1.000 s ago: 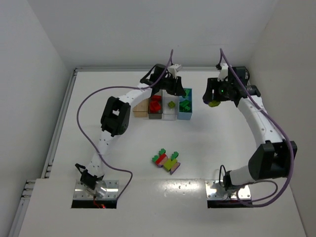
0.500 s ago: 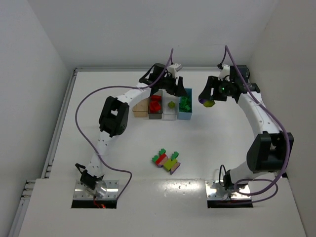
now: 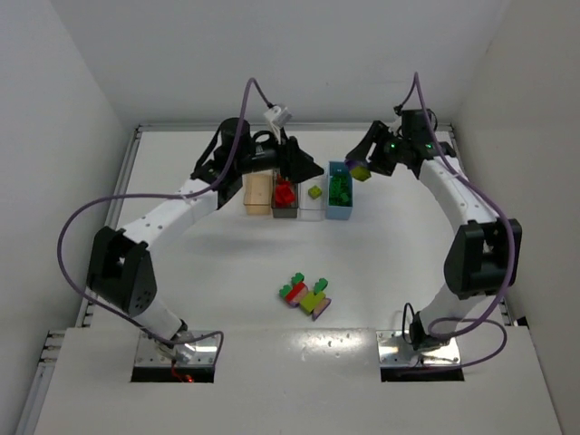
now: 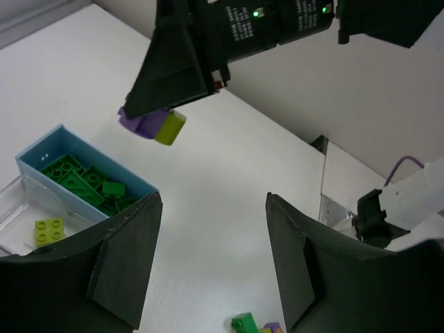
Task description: Sort the legos into containers by color
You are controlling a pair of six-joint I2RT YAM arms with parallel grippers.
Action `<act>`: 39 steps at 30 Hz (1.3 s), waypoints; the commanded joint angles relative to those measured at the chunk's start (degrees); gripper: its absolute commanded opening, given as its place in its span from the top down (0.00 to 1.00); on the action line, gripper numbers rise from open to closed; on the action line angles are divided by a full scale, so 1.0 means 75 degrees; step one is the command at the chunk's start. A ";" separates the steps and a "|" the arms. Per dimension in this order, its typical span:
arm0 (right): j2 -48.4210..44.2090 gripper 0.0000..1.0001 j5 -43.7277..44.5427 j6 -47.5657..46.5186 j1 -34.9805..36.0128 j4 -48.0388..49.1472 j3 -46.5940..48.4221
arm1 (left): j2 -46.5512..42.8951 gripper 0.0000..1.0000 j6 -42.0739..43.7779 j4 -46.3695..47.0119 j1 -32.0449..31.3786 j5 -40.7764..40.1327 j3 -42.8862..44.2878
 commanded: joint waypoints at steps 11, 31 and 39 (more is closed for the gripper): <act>0.0871 1.00 0.0923 0.2874 0.1243 0.0963 0.1460 | -0.0449 0.32 -0.1647 0.0641 -0.0516 -0.3760 -0.1202; 0.0660 1.00 0.1475 0.3225 0.1689 0.1572 0.1050 | 0.1027 0.32 -0.1789 0.0418 -0.0927 -0.4559 0.0405; 0.0438 1.00 0.1381 0.3296 0.1689 0.1642 0.0887 | 0.1180 0.32 -0.1648 0.0418 -0.0927 -0.4782 0.0475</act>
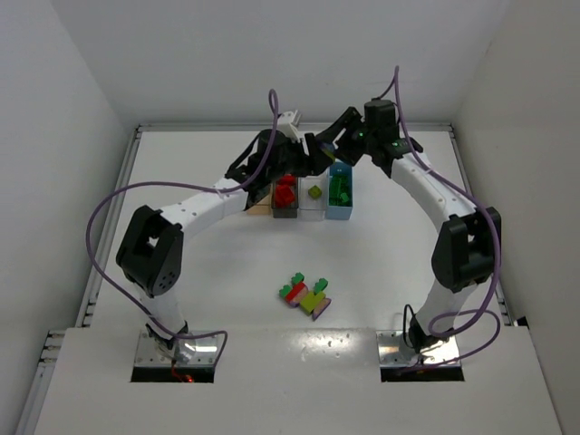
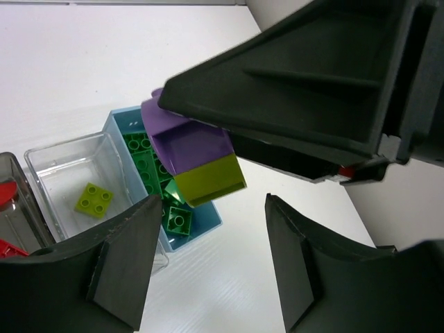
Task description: Sort the legos into containers by color
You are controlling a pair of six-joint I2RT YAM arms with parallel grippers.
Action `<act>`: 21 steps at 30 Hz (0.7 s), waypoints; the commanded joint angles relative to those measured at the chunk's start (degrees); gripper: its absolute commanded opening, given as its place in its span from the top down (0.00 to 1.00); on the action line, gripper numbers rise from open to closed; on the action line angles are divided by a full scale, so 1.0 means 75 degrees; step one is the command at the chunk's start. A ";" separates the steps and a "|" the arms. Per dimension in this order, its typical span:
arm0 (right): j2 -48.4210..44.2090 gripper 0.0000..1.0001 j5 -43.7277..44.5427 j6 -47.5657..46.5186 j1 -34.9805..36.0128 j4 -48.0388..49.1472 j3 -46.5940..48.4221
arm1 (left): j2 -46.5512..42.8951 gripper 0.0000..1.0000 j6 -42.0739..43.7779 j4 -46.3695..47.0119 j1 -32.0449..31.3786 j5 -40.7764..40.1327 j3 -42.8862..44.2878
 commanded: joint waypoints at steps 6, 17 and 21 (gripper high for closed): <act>-0.0598 1.00 -0.0029 0.0330 0.0122 0.0395 -0.0307 | 0.0301 0.36 -0.0033 0.0348 -0.0041 -0.0174 0.0668; -0.0668 1.00 0.0181 0.0330 0.0122 0.0547 -0.0448 | 0.0454 0.91 -0.0034 0.0348 -0.0041 0.0130 0.0623; -0.0504 1.00 0.0369 0.0330 -0.0019 0.0699 -0.0249 | 0.0196 0.99 -0.0104 0.0348 -0.0182 0.0130 0.0050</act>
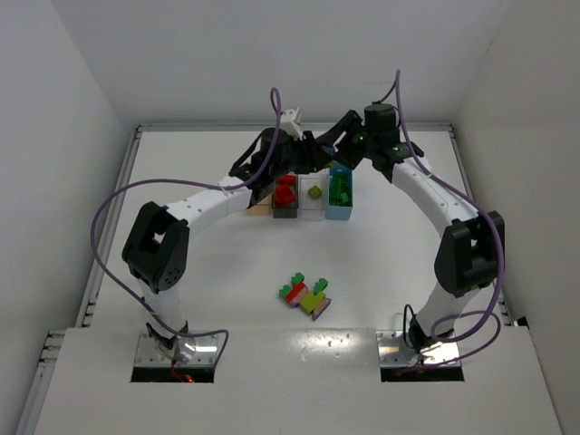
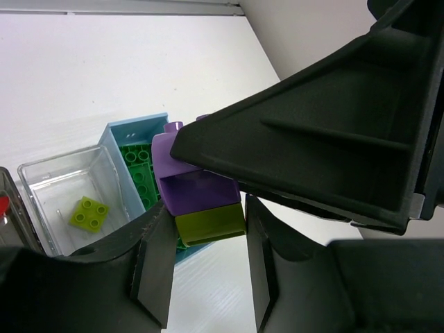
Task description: Sort the legos into containers by color
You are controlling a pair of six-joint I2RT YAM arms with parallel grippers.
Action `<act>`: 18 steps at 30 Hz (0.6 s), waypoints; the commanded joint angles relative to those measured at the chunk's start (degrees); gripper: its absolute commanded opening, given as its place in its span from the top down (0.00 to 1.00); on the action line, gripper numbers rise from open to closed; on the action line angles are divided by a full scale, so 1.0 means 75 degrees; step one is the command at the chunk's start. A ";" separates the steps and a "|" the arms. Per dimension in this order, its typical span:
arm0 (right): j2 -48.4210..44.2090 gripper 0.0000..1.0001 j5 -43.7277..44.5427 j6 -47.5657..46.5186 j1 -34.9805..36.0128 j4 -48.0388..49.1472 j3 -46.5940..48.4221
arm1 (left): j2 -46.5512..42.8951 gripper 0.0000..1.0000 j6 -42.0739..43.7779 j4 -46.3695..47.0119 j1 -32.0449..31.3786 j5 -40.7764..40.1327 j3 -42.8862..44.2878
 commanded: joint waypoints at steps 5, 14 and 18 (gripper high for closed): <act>0.0071 1.00 0.0706 0.0093 -0.0209 0.0741 0.0549 | -0.0680 0.99 0.0018 0.0214 -0.0345 0.0174 -0.0892; 0.0329 1.00 0.0941 -0.0328 -0.0513 0.0882 0.0726 | -0.1605 0.99 0.0111 0.0214 -0.0416 0.0022 -0.1900; 0.0411 1.00 0.0520 -0.1065 -0.0503 0.1093 0.0562 | -0.2039 0.99 0.0299 0.0063 -0.0112 -0.0049 -0.2136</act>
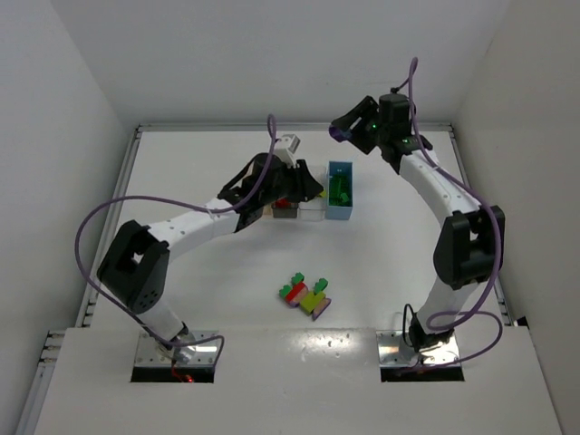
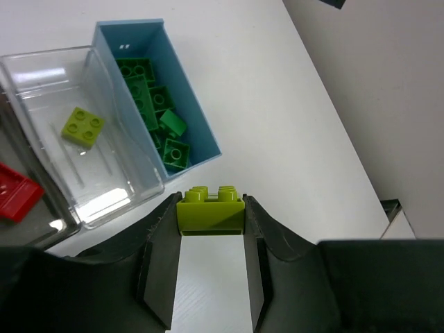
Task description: Sort the legos into containers by color
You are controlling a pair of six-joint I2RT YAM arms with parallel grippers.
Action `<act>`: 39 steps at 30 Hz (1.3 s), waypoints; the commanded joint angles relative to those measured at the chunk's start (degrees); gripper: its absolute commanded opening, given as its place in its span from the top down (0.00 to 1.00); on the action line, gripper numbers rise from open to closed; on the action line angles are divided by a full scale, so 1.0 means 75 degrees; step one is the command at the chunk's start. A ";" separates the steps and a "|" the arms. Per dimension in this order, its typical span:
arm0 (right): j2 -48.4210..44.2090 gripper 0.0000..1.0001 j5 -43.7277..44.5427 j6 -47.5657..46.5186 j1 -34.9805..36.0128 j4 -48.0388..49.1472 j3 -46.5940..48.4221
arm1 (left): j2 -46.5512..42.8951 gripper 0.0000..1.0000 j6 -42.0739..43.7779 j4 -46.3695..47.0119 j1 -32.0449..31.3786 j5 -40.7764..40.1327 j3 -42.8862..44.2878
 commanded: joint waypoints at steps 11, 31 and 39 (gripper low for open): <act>0.0366 1.00 -0.2051 -0.3596 0.1196 0.0865 -0.0065 | -0.1754 0.99 0.0871 -0.1657 0.3093 -0.0284 -0.0023; 0.3271 1.00 -0.1619 -0.5883 0.2966 -0.0213 0.2479 | -0.2340 0.97 0.1141 -0.2443 0.5122 0.1041 -0.0339; 0.3705 0.90 -0.1326 -0.6210 0.3036 0.0009 0.2550 | -0.2271 0.94 0.1070 -0.2268 0.5122 0.1545 -0.0479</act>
